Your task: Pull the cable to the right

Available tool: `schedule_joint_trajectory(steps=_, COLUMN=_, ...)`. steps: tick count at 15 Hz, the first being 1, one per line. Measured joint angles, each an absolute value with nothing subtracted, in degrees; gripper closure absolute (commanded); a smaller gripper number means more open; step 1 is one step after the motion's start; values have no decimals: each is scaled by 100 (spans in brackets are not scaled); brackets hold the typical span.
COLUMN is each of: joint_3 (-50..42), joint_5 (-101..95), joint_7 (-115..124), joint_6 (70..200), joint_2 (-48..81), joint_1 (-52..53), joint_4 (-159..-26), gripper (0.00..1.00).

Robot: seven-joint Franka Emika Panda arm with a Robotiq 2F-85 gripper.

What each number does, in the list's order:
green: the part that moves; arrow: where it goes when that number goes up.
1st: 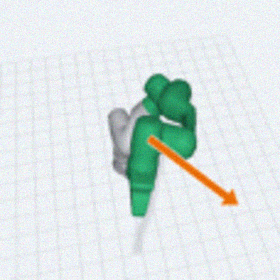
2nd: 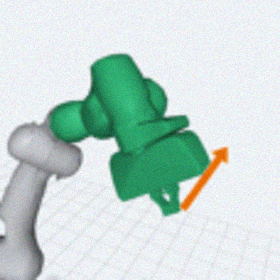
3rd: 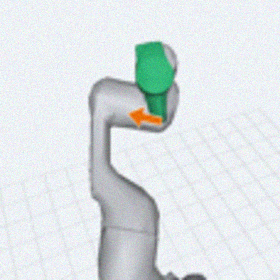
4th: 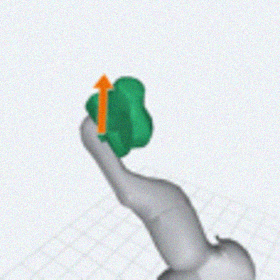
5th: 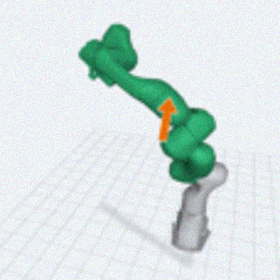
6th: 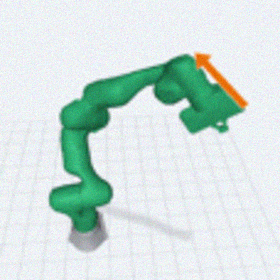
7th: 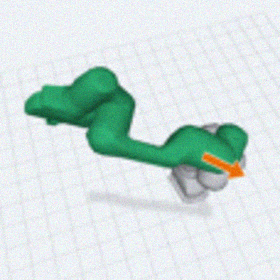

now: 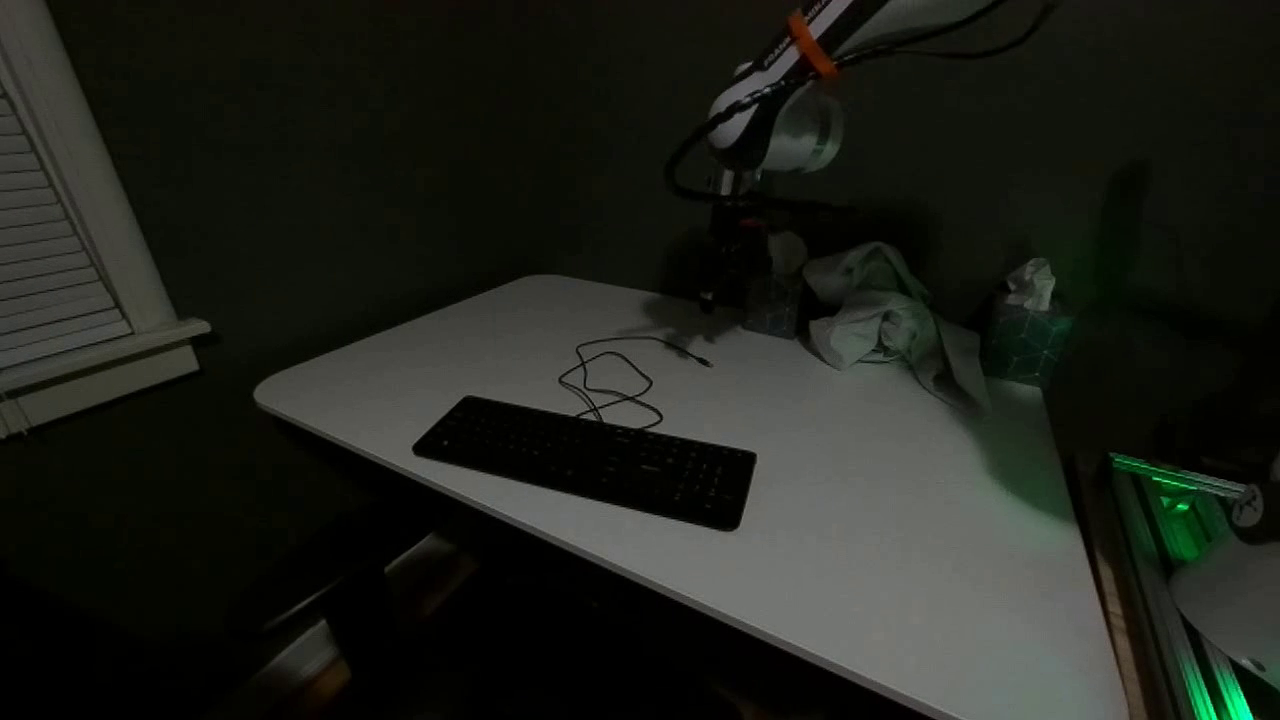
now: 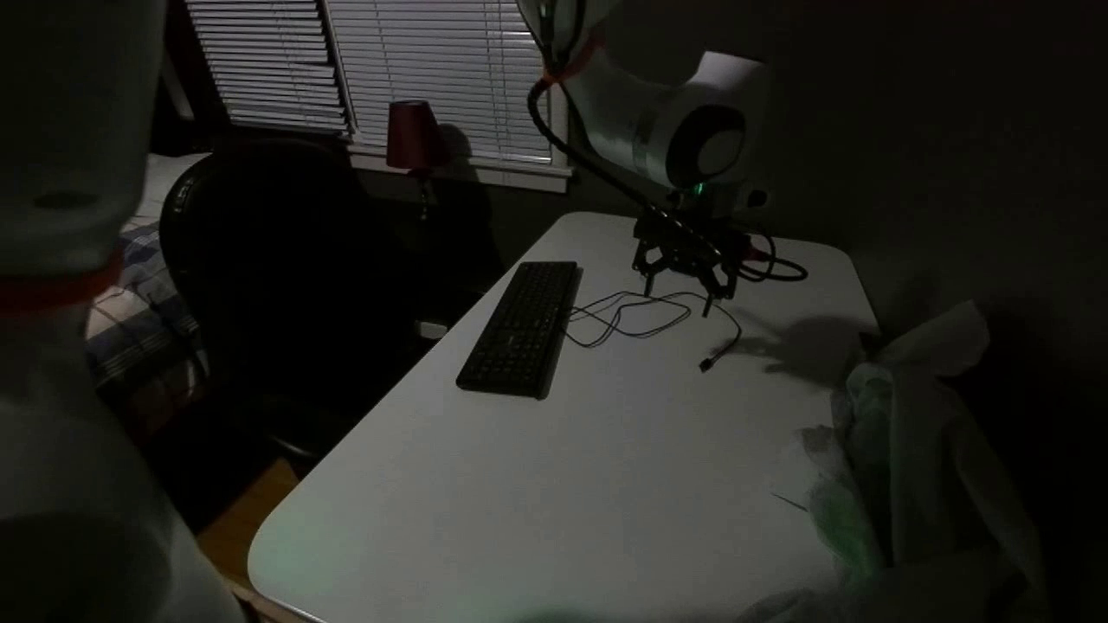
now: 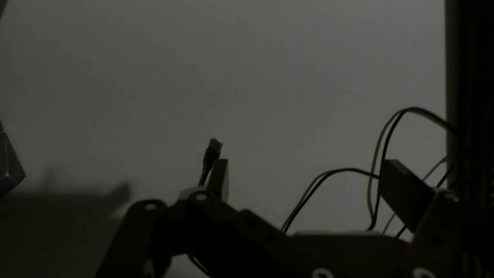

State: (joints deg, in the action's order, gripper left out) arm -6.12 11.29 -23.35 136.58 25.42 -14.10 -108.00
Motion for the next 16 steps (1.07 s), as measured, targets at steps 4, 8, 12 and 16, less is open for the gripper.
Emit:
schedule_joint_trajectory(steps=4, joint_3=-429, joint_5=1344, joint_7=-2279, joint_6=13824, joint_2=3348, joint_1=-1772, joint_4=-9945, gripper=0)
schedule_joint_trajectory(steps=8, joint_3=-374, joint_5=1344, joint_7=-2201, joint_6=13824, joint_2=3693, joint_1=-1841, joint_4=-9556, gripper=0)
schedule_joint_trajectory(steps=12, joint_3=-356, joint_5=1344, joint_7=-2170, joint_6=13824, joint_2=3701, joint_1=-1843, joint_4=-9513, gripper=0)
schedule_joint_trajectory(steps=16, joint_3=-355, joint_5=1241, joint_7=-2069, joint_6=13850, joint_2=3768, joint_1=-1827, joint_4=-9498, gripper=0)
